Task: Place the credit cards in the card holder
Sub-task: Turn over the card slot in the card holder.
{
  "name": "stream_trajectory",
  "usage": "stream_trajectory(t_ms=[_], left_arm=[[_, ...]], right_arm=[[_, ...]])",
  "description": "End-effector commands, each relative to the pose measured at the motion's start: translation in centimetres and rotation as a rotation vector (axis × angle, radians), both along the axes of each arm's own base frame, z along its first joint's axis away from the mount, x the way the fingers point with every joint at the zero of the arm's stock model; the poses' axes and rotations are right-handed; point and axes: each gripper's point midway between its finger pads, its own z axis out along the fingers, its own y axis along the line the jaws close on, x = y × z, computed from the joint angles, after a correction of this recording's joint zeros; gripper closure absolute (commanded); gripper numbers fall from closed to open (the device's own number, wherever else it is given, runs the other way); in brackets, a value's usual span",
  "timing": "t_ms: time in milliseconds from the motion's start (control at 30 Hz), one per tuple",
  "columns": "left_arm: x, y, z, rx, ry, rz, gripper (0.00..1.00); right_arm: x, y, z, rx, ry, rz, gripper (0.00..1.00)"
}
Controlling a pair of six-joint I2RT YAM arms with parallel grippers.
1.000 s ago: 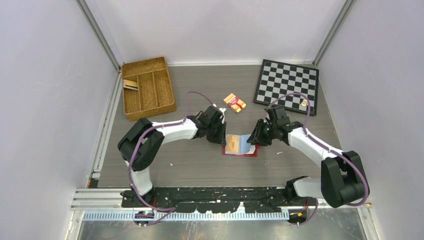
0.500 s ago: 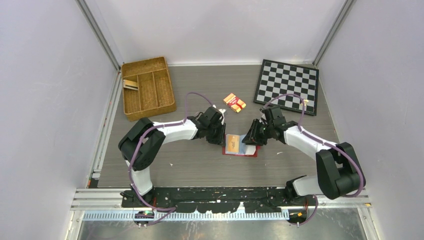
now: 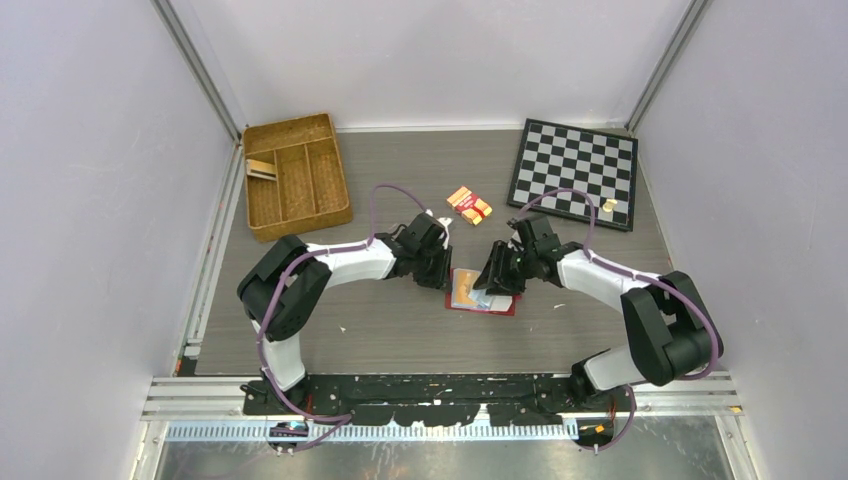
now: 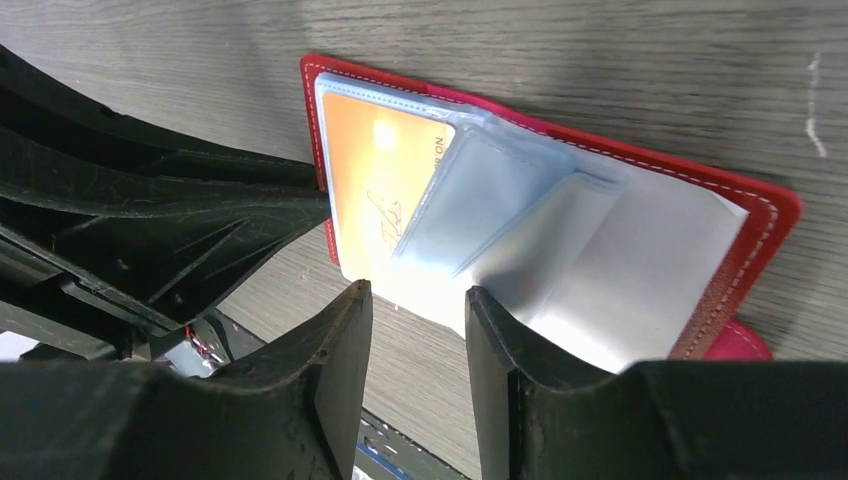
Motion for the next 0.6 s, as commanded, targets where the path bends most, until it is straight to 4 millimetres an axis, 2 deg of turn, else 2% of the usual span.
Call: stream_trajectory(t_ms=[0,167,233,567], left_arm=[[0.5,-0.3,-0.1,-0.01,-0.014,-0.003,0.81],[0.5,0.1,0.1,-0.01,-0.023,0.005,0.81],[0.7,0.1,0.5,-0.018,-0.037,0.009,0.81],[0.7,0.2,0.5,-0.017,-0.033,0.007,0.81]], right_arm=[[1.4,1.1,1.1,0.014,-0.049,0.008,0.54],[1.5,0.8,1.2,-0.011,-0.061,-0.008,0.52],[1.4,0.1,1.0,-0.045,-0.06,-0.029,0.52],[0.9,-2.8,0.1,-0.188,-0.048,-0.127,0.65]])
